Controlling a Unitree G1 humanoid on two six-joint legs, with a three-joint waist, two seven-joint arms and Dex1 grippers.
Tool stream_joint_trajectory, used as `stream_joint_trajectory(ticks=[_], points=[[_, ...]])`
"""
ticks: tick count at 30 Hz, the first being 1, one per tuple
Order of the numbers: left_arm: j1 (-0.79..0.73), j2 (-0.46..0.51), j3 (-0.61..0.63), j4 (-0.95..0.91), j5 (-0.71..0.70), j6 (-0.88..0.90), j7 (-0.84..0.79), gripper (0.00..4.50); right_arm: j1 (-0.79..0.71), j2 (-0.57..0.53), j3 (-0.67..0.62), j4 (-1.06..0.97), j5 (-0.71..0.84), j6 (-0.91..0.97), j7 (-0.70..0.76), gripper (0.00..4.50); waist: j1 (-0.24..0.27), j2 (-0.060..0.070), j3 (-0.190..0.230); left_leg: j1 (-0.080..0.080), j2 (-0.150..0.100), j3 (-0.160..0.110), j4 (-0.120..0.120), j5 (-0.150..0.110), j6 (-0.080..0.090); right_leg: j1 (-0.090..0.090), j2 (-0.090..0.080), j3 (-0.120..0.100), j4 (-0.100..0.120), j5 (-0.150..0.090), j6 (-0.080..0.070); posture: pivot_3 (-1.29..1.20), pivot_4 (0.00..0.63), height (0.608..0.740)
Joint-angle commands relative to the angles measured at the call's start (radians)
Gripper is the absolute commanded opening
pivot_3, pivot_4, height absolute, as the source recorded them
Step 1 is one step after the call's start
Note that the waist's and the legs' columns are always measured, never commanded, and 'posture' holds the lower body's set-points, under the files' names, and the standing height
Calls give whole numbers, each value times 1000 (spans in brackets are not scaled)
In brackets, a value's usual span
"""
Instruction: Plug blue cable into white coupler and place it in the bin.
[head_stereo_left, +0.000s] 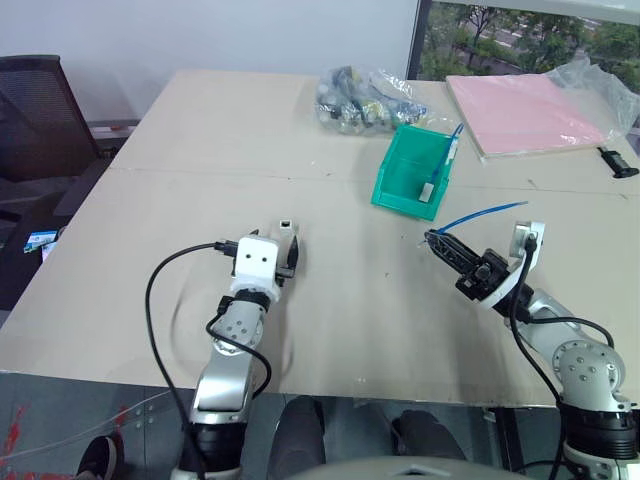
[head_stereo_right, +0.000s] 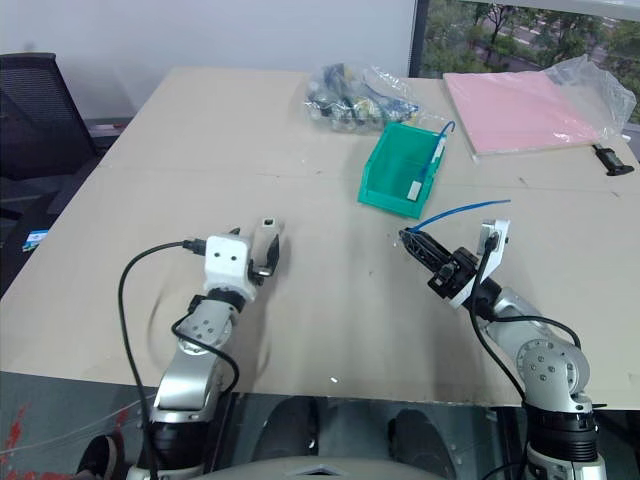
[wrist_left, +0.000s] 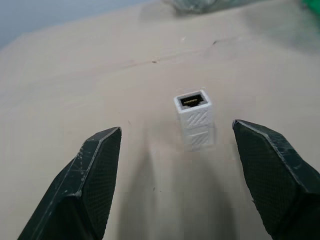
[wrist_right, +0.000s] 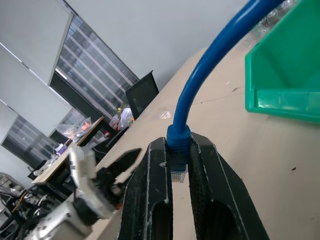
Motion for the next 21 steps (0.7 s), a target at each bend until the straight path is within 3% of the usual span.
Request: stream_joint_trajectory(ticks=[1,9,13,15,17,21], points=[[-32,9,-5,75,-10,-54,-20,3615,-6,9,-6,-24,-5,-15,-2,0,0,1,0,0,0,0,0,0,0,0,0,0,0,0,0,0,150,718],[-108,-19,18,213,-61,-102,-22,3615,15,8,15,-65,-49,-26,22,0,9,2,-2,1,0,0,0,0,0,1,0,0,3,0,0,0,150,718],[-146,-17,21,260,-65,-126,-29,1931,-2,16,27,-67,-111,-72,30,0,17,3,-2,1,0,0,1,0,0,1,0,-1,6,0,0,0,150,718],[-166,-8,23,287,-61,-140,-30,824,-5,15,34,-66,-125,-76,36,0,19,3,-3,1,0,0,1,0,0,1,0,-1,6,0,0,0,150,718],[-184,3,23,311,-58,-153,-35,491,-3,20,44,-63,-142,-83,39,0,21,3,-3,1,0,0,1,0,0,1,0,-1,6,0,0,0,150,718],[-214,31,-5,356,-91,-180,-143,492,-2,27,58,-73,-163,-95,34,0,21,3,-3,1,0,0,2,0,0,1,0,-1,7,0,0,0,150,718]])
